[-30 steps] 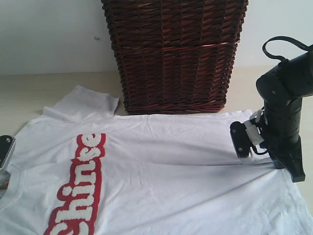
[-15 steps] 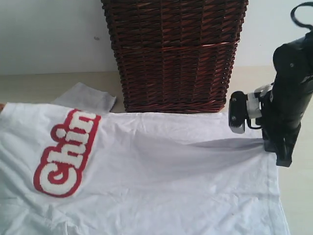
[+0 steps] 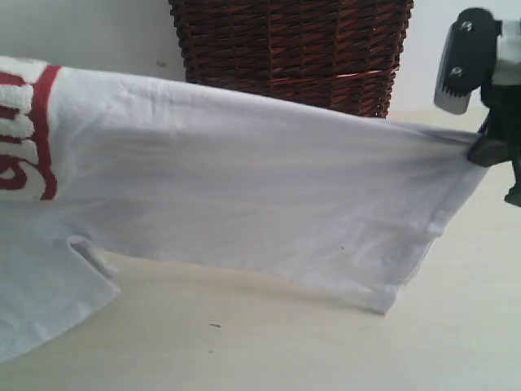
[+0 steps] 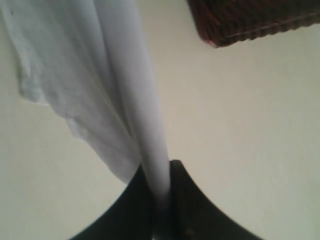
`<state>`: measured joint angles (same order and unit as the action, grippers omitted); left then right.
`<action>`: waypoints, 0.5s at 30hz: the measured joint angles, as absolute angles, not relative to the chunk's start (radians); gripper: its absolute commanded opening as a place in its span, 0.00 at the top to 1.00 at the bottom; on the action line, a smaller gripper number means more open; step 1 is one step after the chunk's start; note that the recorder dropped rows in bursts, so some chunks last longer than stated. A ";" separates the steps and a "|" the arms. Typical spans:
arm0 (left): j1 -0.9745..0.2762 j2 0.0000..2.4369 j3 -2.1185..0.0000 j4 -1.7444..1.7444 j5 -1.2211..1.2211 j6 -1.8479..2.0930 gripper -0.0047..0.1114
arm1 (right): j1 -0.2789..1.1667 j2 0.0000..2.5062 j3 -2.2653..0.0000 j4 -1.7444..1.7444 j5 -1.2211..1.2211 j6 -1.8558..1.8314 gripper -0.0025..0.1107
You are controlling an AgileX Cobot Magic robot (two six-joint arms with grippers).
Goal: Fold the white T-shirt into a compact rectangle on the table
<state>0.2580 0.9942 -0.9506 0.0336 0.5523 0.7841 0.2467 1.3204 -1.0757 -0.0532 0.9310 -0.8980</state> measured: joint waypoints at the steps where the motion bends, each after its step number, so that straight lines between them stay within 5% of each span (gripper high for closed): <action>1: 0.260 0.962 -0.951 0.032 0.543 0.753 0.96 | 0.247 1.291 -1.076 -0.053 0.932 -0.896 0.98; 15: 0.264 0.725 -0.951 0.016 0.630 0.654 0.96 | 0.247 0.990 -1.076 -0.053 1.047 -0.869 0.98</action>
